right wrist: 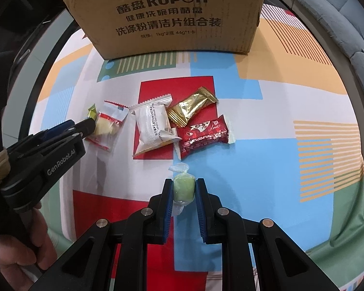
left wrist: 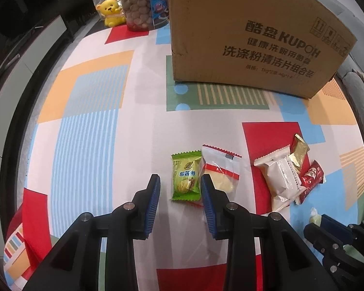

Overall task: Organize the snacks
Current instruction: 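Lift the pale green candy with the right tool while the left tool lifts the green packet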

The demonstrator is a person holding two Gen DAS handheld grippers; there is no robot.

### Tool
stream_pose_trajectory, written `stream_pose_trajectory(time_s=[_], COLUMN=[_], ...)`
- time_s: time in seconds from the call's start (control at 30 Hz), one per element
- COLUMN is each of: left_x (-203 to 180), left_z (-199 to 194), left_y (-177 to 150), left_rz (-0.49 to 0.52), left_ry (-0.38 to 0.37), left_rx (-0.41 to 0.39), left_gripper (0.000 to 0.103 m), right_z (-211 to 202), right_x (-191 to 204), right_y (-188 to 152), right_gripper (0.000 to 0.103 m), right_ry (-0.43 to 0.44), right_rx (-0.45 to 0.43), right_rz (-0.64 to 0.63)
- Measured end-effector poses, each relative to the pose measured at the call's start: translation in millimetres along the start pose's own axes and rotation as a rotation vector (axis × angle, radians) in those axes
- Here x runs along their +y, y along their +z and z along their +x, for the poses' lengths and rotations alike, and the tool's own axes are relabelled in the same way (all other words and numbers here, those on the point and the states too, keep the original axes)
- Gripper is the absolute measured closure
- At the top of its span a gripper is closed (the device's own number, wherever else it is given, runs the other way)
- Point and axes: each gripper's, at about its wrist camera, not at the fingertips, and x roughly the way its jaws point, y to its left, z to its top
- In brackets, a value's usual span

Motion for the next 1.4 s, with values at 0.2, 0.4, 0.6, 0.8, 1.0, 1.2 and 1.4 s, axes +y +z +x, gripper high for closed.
stream_pose_trajectory(time_s=[0.2,0.4,0.6,0.8,1.0,1.2,1.4], left_x=[-0.3,2.7,5.4,8.5,6.1,3.2,2.8], left_z=[2.6,3.6,2.1,-7.9,-20.3,-41.7,-65.9], left_y=[3.0,3.9,1.7,-0.4,-2.0,-6.5,-10.0], left_rz=[0.003,-0.005,-0.008,-0.018,-0.015,-0.010,-0.013], left_ry=[-0.012,-0.037,-0.033,-0.022,-0.017,-0.002,0.006], left_rx=[-0.014,-0.017,-0.013,-0.032,-0.057,-0.086,-0.109], left_gripper=[0.071,0.082,0.085,0.085,0.085,0.085,0.085], right_z=[5.2,5.7,4.0,-0.1,-10.9,-30.9,-55.7], right_x=[-0.3,-1.7,-3.2,-4.5,-4.5,-4.0,0.5], right_y=[1.8,0.8,0.5,-0.2,-1.6,-1.7,-2.7], right_gripper=[0.083,0.083,0.083,0.083,0.083,0.083,0.083], right_ry=[-0.001,0.002,0.001,0.003,0.005,0.004,0.009], right_rx=[0.010,0.012,0.006,-0.002,-0.025,-0.067,-0.122], right_rz=[0.007,0.008,0.013,0.013,0.010,0.005,-0.010])
